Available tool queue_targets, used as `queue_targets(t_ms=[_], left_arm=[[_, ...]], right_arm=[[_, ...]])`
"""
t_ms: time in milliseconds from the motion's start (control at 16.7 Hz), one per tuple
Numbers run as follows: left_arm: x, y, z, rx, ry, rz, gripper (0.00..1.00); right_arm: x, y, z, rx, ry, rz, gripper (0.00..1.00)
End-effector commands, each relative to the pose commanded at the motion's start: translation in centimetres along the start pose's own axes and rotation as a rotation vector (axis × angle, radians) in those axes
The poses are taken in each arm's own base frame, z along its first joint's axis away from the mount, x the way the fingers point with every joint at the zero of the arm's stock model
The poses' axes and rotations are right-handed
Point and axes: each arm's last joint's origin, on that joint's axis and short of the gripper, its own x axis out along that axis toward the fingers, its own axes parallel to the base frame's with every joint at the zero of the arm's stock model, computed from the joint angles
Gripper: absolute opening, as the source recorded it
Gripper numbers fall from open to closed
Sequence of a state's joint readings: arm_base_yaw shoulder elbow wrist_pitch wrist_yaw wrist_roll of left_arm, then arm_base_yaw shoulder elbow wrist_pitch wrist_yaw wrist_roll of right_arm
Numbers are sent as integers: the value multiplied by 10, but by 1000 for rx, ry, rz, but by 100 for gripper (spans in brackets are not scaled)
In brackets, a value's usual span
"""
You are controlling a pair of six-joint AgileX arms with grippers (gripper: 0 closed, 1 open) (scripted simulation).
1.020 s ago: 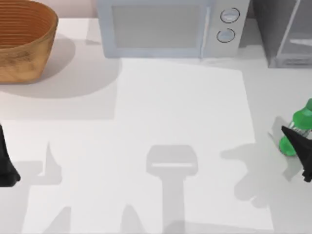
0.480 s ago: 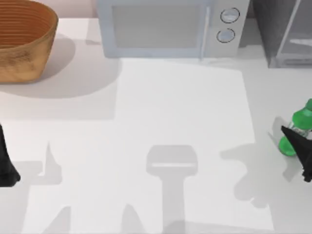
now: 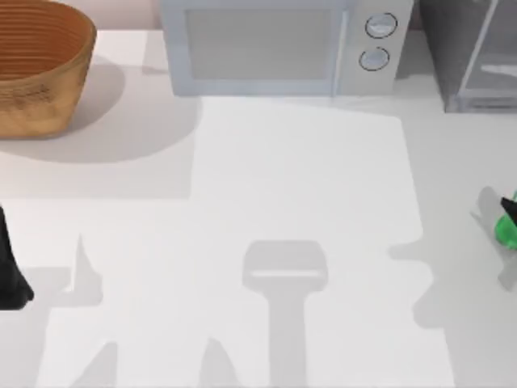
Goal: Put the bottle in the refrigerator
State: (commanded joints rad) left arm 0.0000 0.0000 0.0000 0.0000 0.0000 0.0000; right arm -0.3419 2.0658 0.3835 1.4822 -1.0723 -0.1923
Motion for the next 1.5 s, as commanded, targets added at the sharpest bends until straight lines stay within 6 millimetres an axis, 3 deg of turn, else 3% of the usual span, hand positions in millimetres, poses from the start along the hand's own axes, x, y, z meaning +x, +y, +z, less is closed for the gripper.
queue_targets(t_ms=[240, 540, 900, 1200, 1500], left_arm=[[0, 0, 0, 0, 0, 0, 100], [0, 0, 0, 0, 0, 0, 100], [0, 0, 0, 0, 0, 0, 100], [0, 0, 0, 0, 0, 0, 100], [0, 0, 0, 0, 0, 0, 100]], right_arm=[[-14, -16, 5, 59, 30, 28, 1], [-48, -38, 25, 38, -1, 19, 1], [-50, -39, 27, 30, -3, 16, 1], [-43, -13, 33, 169, 68, -36, 1], [-39, 26, 73, 145, 123, -190, 1]])
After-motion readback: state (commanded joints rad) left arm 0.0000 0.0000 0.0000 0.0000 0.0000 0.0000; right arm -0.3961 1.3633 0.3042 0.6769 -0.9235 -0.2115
